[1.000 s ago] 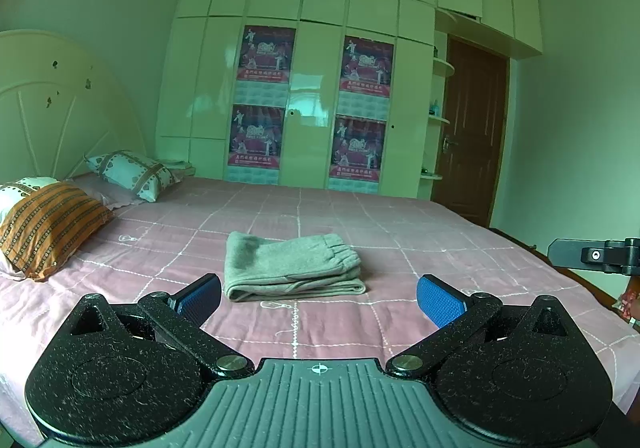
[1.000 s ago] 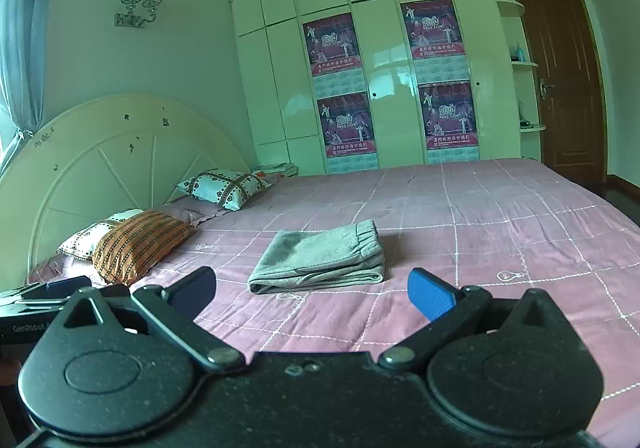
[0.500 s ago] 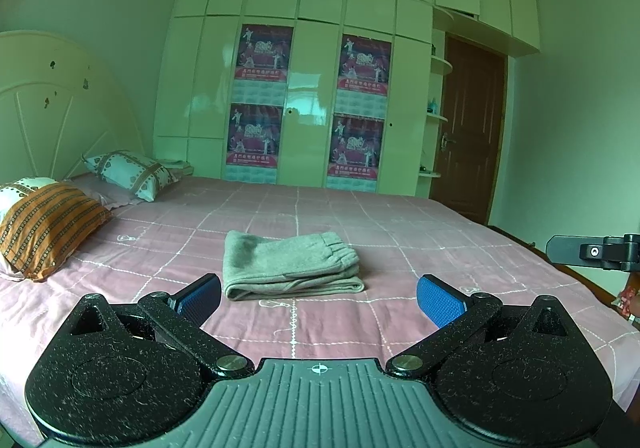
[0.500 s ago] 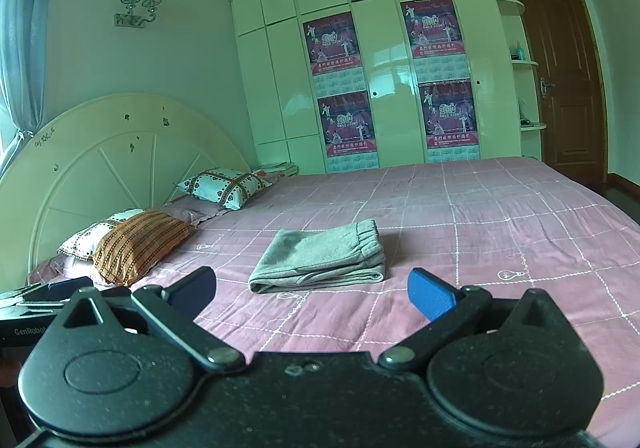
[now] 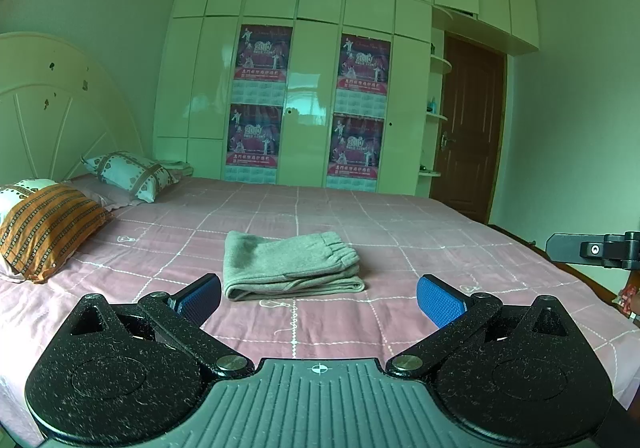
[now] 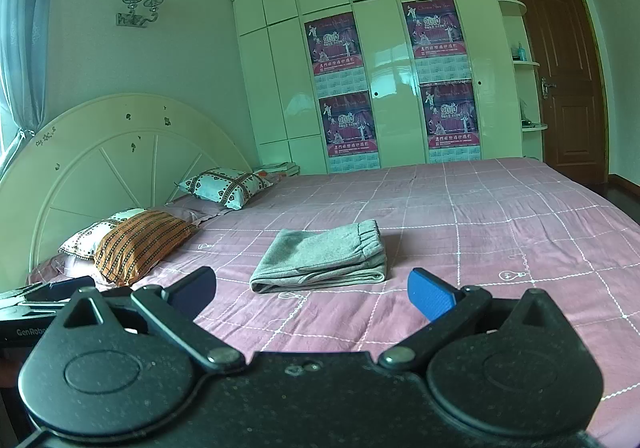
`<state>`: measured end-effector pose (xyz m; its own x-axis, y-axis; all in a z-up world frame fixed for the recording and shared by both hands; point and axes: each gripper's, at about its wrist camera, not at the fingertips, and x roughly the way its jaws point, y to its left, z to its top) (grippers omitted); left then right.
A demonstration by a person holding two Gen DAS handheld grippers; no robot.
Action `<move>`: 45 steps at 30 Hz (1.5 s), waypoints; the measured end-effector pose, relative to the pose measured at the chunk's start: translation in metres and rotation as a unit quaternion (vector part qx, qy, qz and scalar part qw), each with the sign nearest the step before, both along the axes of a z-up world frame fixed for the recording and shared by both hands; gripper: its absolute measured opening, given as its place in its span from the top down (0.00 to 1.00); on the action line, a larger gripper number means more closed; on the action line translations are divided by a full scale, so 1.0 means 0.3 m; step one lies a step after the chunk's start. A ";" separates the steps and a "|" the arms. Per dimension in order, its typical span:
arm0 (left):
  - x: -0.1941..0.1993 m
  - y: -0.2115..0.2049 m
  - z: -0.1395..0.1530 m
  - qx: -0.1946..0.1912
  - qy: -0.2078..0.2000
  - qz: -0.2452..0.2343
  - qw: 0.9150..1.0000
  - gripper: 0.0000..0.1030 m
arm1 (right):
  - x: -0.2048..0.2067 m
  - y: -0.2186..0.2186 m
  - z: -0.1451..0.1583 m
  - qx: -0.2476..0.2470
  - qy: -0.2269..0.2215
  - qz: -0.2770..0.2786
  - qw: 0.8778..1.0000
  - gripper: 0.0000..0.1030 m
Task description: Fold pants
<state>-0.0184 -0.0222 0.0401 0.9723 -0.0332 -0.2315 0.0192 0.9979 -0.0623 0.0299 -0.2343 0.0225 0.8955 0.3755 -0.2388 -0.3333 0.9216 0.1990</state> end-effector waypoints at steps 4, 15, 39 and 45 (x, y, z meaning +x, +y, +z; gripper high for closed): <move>0.000 0.002 -0.002 0.001 0.001 0.000 1.000 0.00 | -0.001 0.003 0.001 0.000 0.000 -0.001 1.000 0.06; 0.002 0.008 -0.002 -0.001 0.002 0.000 1.000 0.00 | -0.002 0.004 0.000 0.000 0.000 0.000 1.000 0.06; 0.017 0.028 -0.008 0.000 0.007 -0.010 1.000 0.00 | -0.001 0.002 -0.002 -0.002 0.001 0.002 1.000 0.06; 0.008 0.032 -0.008 0.000 0.009 -0.015 1.000 0.00 | 0.000 -0.002 -0.004 -0.003 0.002 0.003 1.000 0.06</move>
<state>-0.0159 -0.0125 0.0378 0.9665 -0.0618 -0.2493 0.0473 0.9969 -0.0636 0.0298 -0.2350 0.0212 0.8922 0.3802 -0.2436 -0.3388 0.9203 0.1955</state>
